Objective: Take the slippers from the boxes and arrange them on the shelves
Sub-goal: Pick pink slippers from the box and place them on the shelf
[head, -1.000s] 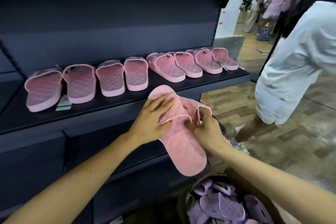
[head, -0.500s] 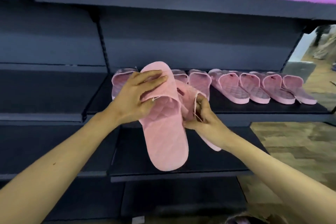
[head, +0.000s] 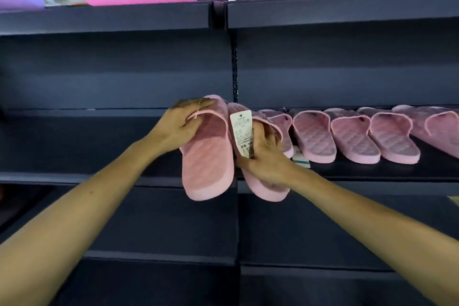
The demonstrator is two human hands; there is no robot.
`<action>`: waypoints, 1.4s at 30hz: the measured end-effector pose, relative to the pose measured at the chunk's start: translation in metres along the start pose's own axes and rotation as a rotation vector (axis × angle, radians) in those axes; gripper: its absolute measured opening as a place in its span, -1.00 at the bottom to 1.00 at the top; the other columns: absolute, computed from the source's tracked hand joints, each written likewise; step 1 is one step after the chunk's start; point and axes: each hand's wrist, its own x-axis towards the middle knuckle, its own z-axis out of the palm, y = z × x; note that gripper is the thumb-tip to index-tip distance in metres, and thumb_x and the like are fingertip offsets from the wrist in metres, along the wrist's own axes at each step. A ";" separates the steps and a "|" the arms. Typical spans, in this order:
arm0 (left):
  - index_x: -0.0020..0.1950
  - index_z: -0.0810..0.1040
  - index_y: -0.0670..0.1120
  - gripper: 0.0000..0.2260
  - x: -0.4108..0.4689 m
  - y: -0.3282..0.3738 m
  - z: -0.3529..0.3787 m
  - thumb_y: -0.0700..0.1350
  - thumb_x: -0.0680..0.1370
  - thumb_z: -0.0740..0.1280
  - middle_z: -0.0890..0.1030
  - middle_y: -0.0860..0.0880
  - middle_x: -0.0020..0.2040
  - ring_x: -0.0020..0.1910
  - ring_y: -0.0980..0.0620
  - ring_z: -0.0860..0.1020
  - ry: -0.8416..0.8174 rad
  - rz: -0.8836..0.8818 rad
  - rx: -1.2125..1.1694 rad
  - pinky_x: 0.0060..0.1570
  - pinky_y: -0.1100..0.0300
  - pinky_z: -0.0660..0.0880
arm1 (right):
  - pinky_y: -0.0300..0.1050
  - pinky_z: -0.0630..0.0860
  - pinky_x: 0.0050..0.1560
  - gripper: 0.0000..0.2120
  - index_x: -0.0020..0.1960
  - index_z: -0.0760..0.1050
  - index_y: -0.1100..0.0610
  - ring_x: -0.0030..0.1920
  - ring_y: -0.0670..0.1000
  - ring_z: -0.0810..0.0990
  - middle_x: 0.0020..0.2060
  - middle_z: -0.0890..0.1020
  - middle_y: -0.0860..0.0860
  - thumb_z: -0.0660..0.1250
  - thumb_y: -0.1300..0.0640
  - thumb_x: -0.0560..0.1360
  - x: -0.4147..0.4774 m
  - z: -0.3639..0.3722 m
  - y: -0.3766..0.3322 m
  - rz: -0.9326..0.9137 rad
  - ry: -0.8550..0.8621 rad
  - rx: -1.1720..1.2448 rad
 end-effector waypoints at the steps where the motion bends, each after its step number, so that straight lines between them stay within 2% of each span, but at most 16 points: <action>1: 0.37 0.43 -0.02 -0.57 0.006 -0.014 0.002 -0.05 0.51 0.08 0.46 0.05 0.33 0.32 0.02 0.35 -0.015 0.004 0.057 0.32 0.42 0.16 | 0.14 -0.01 0.45 -0.22 0.45 -0.08 0.13 0.45 0.17 -0.02 0.43 0.10 0.08 0.28 -0.03 0.41 0.012 0.011 -0.003 0.023 -0.012 -0.018; 3: 0.38 0.38 0.13 -0.54 0.019 -0.035 0.006 0.02 0.48 0.03 0.42 0.07 0.38 0.32 -0.06 0.29 -0.079 -0.028 0.193 0.36 0.13 0.20 | 0.17 -0.13 0.47 -0.10 0.49 -0.19 0.16 0.48 0.22 -0.14 0.48 0.00 0.12 0.13 -0.14 0.30 0.033 0.029 -0.006 0.070 -0.053 -0.094; 5: 0.40 0.32 0.22 -0.59 0.032 -0.052 0.016 -0.04 0.56 0.07 0.32 0.09 0.43 0.34 -0.09 0.22 -0.182 -0.086 0.318 0.35 -0.05 0.20 | 0.13 -0.19 0.48 -0.04 0.50 -0.29 0.14 0.49 0.23 -0.21 0.51 -0.10 0.16 0.02 -0.20 0.25 0.049 0.040 -0.003 0.138 -0.099 -0.141; 7: 0.39 0.31 0.24 -0.60 0.036 -0.062 0.027 -0.09 0.59 0.13 0.29 0.07 0.44 0.35 -0.11 0.22 -0.258 -0.118 0.336 0.36 -0.04 0.21 | 0.08 -0.19 0.46 -0.04 0.51 -0.25 0.07 0.50 0.20 -0.21 0.51 -0.10 0.13 -0.02 -0.28 0.23 0.059 0.049 0.004 0.181 -0.149 -0.175; 11: 0.40 0.34 0.16 -0.52 0.022 -0.087 0.050 -0.25 0.55 0.22 0.40 -0.02 0.36 0.32 -0.17 0.35 -0.302 -0.139 0.132 0.34 0.05 0.28 | 0.09 -0.22 0.46 -0.31 0.52 -0.16 0.02 0.50 0.22 -0.14 0.53 -0.01 0.05 0.07 -0.18 0.54 0.072 0.075 0.007 0.187 -0.235 -0.324; 13: 0.46 0.24 0.16 -0.50 0.011 -0.084 0.056 -0.16 0.55 0.23 0.23 -0.02 0.46 0.36 -0.17 0.25 -0.259 -0.230 0.127 0.34 0.02 0.27 | 0.08 -0.15 0.45 -0.45 0.51 -0.05 -0.01 0.49 0.23 -0.01 0.50 0.13 0.06 0.03 -0.11 0.59 0.080 0.080 0.011 0.220 -0.168 -0.254; 15: 0.50 0.08 0.13 -0.44 -0.003 -0.076 0.061 -0.04 0.55 0.23 0.04 -0.01 0.50 0.38 -0.17 0.15 -0.188 -0.359 0.176 0.30 -0.05 0.27 | 0.08 -0.11 0.45 -0.50 0.49 0.01 -0.01 0.48 0.23 0.04 0.49 0.18 0.03 0.01 -0.08 0.60 0.087 0.079 0.019 0.180 -0.133 -0.321; 18: 0.49 0.05 0.02 -0.39 -0.023 -0.065 0.069 0.08 0.53 0.24 0.03 -0.03 0.48 0.42 -0.15 0.04 -0.144 -0.360 0.168 0.31 -0.08 0.26 | 0.07 -0.06 0.44 -0.53 0.47 0.09 0.02 0.47 0.16 0.08 0.47 0.21 -0.01 0.03 -0.06 0.60 0.097 0.076 0.032 0.059 -0.113 -0.425; 20: 0.50 -0.01 0.00 -0.38 -0.023 -0.067 0.078 0.13 0.54 0.19 -0.02 -0.03 0.49 0.46 -0.18 -0.12 -0.210 -0.360 0.178 0.40 -0.08 0.15 | 0.03 -0.05 0.44 -0.48 0.47 0.14 0.02 0.48 0.11 0.10 0.47 0.23 -0.01 -0.02 -0.13 0.56 0.106 0.074 0.036 0.017 -0.123 -0.444; 23: 0.52 -0.13 0.03 -0.37 -0.008 -0.069 0.091 0.16 0.57 0.11 -0.10 0.03 0.52 0.47 -0.18 -0.27 -0.256 -0.397 0.179 0.44 -0.07 0.06 | -0.02 0.00 0.41 -0.35 0.42 0.26 0.03 0.45 0.07 0.20 0.41 0.35 0.00 -0.11 -0.19 0.41 0.119 0.072 0.040 0.032 -0.113 -0.448; 25: 0.53 -0.15 0.03 -0.37 0.004 -0.068 0.099 0.15 0.58 0.11 -0.13 0.03 0.53 0.47 -0.19 -0.30 -0.251 -0.397 0.167 0.45 -0.09 0.03 | -0.04 0.04 0.36 -0.43 0.37 0.32 0.07 0.41 0.07 0.27 0.34 0.44 0.02 -0.06 -0.19 0.49 0.129 0.073 0.044 0.058 -0.082 -0.452; 28: 0.53 -0.10 0.01 -0.37 0.016 -0.078 0.108 0.16 0.57 0.10 -0.09 0.02 0.53 0.48 -0.20 -0.29 -0.255 -0.381 0.154 0.46 -0.09 -0.03 | 0.01 0.04 0.38 -0.56 0.38 0.31 0.09 0.42 0.10 0.26 0.35 0.43 0.07 0.07 -0.10 0.59 0.142 0.076 0.047 0.097 -0.067 -0.453; 32: 0.52 0.00 -0.02 -0.34 0.026 -0.101 0.104 0.16 0.44 -0.03 0.03 -0.03 0.52 0.51 -0.15 -0.16 -0.263 -0.291 0.151 0.44 0.03 -0.24 | 0.07 0.02 0.42 -0.52 0.42 0.25 0.09 0.44 0.15 0.20 0.40 0.36 0.09 0.07 -0.10 0.58 0.149 0.076 0.046 0.141 -0.118 -0.420; 36: 0.52 0.03 0.01 -0.47 0.023 -0.089 0.095 0.05 0.58 0.11 0.01 0.03 0.54 0.50 -0.16 -0.19 -0.249 -0.351 0.128 0.43 -0.14 0.01 | -0.01 0.12 0.41 -0.48 0.42 0.26 0.17 0.43 0.14 0.26 0.39 0.37 0.15 0.10 -0.09 0.56 0.139 0.072 0.043 0.091 -0.043 -0.360; 39: 0.50 0.09 0.03 -0.51 0.020 -0.076 0.083 0.01 0.59 0.12 0.06 0.04 0.54 0.52 -0.11 -0.11 -0.183 -0.339 0.220 0.42 -0.21 -0.01 | -0.09 0.22 0.39 -0.49 0.44 0.23 0.18 0.41 0.14 0.30 0.39 0.36 0.17 0.23 0.05 0.55 0.117 0.062 0.043 0.017 -0.055 -0.274; 42: 0.46 0.22 -0.01 -0.57 0.030 -0.052 0.079 -0.01 0.59 0.12 0.21 -0.01 0.50 0.49 -0.15 0.04 -0.109 -0.260 0.220 0.42 -0.14 0.04 | -0.09 0.24 0.40 -0.45 0.45 0.21 0.17 0.39 0.14 0.30 0.39 0.34 0.17 0.29 0.12 0.51 0.091 0.039 0.053 -0.020 -0.054 -0.301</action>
